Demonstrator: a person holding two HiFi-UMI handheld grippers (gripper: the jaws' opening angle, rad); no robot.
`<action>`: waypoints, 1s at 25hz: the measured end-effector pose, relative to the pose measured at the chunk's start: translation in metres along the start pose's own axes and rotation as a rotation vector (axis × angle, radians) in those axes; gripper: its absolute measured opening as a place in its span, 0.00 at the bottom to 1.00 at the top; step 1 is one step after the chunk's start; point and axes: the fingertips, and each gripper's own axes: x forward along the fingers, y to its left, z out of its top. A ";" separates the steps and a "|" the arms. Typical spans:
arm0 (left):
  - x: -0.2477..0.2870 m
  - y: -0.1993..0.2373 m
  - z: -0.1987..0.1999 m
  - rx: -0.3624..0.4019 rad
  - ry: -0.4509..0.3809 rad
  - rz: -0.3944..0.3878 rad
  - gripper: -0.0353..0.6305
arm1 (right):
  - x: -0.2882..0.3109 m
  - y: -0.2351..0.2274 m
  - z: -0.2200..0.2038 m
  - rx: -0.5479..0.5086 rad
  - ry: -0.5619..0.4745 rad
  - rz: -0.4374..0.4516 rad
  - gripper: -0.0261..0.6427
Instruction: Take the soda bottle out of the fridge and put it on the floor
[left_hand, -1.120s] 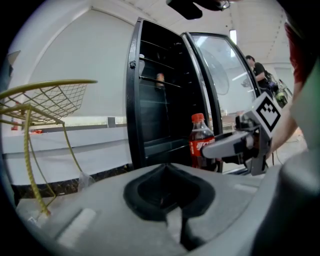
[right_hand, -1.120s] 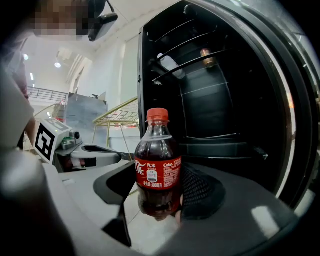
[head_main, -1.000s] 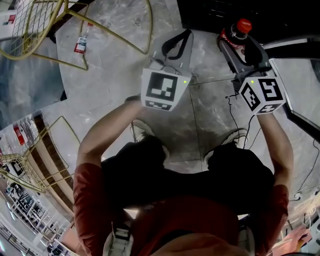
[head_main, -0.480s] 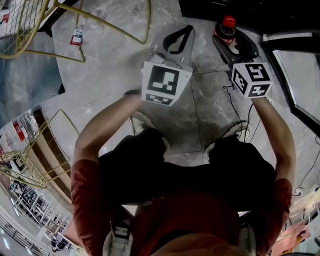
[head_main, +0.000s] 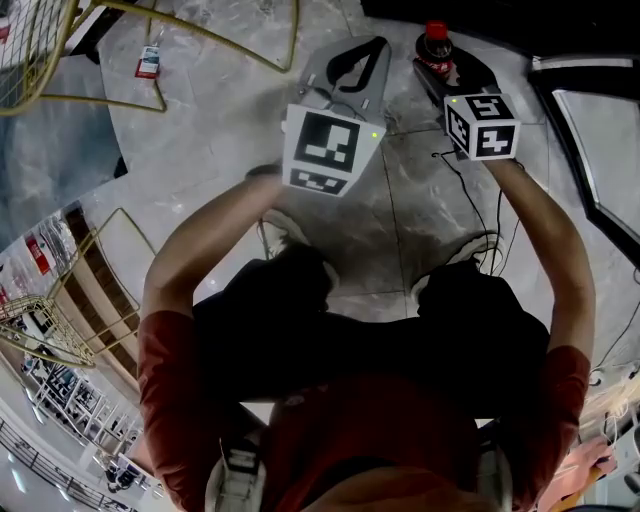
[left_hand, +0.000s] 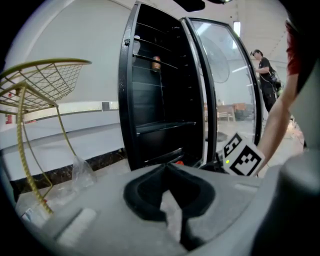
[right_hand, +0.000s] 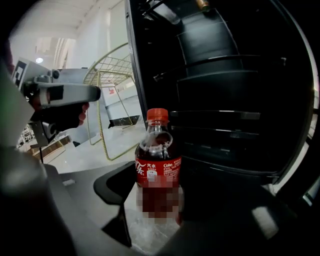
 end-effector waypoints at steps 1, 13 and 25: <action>0.001 -0.001 -0.001 0.001 0.002 -0.001 0.05 | 0.005 -0.001 -0.003 0.007 0.007 -0.003 0.45; 0.004 0.000 -0.013 0.001 0.029 0.002 0.05 | 0.026 -0.015 -0.022 -0.080 0.043 -0.028 0.45; 0.007 -0.007 -0.016 0.007 0.032 -0.010 0.05 | 0.013 -0.013 -0.029 -0.124 0.009 -0.021 0.45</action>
